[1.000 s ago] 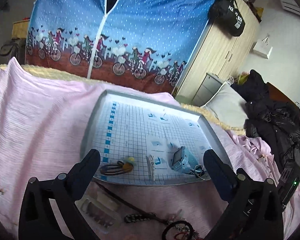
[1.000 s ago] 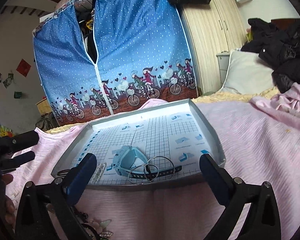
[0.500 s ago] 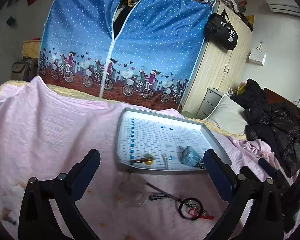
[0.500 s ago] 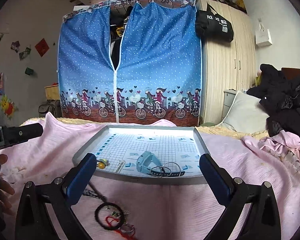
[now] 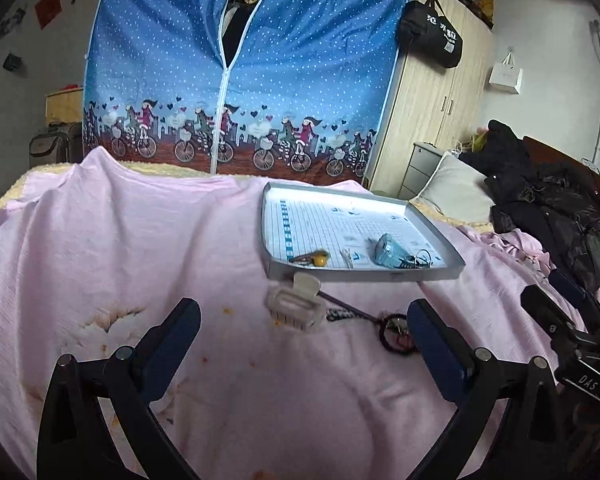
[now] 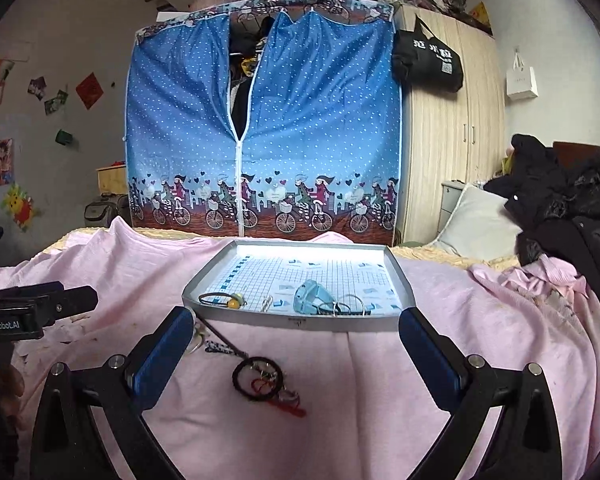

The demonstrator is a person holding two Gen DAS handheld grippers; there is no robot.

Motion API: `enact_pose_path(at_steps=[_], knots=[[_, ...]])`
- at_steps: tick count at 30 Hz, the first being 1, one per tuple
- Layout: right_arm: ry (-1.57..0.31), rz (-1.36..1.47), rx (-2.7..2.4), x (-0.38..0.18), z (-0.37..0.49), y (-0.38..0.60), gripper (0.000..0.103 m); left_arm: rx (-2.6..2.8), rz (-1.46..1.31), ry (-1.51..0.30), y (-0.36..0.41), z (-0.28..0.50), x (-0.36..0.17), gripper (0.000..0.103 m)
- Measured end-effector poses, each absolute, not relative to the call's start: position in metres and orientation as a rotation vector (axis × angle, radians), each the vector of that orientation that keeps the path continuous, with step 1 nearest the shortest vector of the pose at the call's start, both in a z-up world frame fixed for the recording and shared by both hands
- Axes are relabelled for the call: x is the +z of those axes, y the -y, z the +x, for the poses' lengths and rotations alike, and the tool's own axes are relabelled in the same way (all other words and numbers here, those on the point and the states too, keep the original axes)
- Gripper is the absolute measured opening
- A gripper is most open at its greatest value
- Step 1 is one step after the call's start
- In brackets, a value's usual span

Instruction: Organize jewelry

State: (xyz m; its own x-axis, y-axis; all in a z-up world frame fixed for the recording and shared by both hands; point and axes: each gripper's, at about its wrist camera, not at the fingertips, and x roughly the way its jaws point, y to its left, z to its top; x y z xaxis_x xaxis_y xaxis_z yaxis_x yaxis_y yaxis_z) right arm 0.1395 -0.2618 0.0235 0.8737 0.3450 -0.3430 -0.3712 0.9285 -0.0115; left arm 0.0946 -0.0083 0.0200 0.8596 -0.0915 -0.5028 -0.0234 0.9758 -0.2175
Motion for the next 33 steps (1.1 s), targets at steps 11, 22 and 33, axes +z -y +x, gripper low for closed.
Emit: enact_pose_path(at_steps=[11,22,33], knots=[[-0.495,-0.031,0.33,0.006,0.119,0.264,0.103,-0.042,-0.183,-0.571,-0.01,0.056,-0.005,0.101],[-0.69,-0.119,0.332,-0.041,0.138,0.24,0.103,-0.01,-0.111,-0.673,-0.006,0.062,-0.028,0.101],[-0.73,-0.105,0.351,-0.043,0.142,0.24,0.103,0.007,-0.084,-0.686,-0.001,0.068,-0.032,0.101]])
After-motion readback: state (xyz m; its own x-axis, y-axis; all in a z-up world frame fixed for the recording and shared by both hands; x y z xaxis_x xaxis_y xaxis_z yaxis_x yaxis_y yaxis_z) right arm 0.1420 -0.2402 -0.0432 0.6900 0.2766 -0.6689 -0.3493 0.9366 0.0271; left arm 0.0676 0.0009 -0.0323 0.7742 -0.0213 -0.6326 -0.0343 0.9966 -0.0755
